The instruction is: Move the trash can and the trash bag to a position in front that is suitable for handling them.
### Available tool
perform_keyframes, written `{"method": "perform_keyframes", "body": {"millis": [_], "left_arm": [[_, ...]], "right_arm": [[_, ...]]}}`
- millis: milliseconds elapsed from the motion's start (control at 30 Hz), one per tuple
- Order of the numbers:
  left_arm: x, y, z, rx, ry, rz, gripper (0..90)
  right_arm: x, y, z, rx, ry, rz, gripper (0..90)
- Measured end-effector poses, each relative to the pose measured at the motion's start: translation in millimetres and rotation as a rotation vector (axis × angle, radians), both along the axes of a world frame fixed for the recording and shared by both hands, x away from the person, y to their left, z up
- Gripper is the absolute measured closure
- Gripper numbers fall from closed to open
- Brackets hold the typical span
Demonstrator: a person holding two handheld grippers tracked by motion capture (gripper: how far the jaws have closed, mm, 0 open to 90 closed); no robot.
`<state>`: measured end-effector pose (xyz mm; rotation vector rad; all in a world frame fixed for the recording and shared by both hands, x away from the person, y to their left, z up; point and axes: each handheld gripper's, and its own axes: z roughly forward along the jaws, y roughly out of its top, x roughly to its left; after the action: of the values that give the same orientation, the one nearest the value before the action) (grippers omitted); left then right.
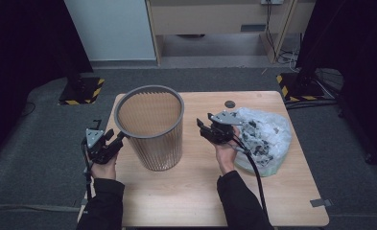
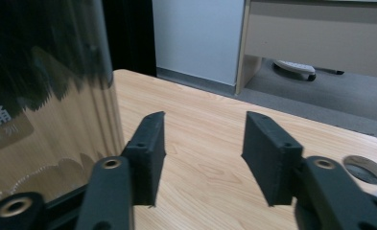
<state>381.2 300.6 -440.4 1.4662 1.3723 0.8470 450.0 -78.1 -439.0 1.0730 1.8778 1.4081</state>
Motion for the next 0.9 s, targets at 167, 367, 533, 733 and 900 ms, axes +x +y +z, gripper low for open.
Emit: {"method": "perform_keyframes", "body": {"millis": [167,367,533,733,900], "left_arm": [[6.5,1.5,-0.3,-0.043,-0.015,0.001,62.1],[12.7,-1.0,1.6,-0.051,-0.040,-0.012,71.0],[14.0,-10.2,2.8,-0.025,-0.043,-0.048,80.7],[13.3,-12.5,2.7,-0.034,-0.043,-0.062,89.8],[11.3,-16.7,5.2,-0.039,-0.021,-0.070,89.9]], "right_arm": [[12.6,23.8,-1.2,0.014,0.007,0.013,58.8],[23.7,41.2,2.4,0.023,-0.002,0.046,67.8],[26.2,56.6,2.5,0.021,-0.006,0.071,75.0],[23.4,61.5,1.4,0.018,-0.008,0.070,86.7],[15.5,60.1,3.0,0.028,0.003,0.058,90.0]]}}
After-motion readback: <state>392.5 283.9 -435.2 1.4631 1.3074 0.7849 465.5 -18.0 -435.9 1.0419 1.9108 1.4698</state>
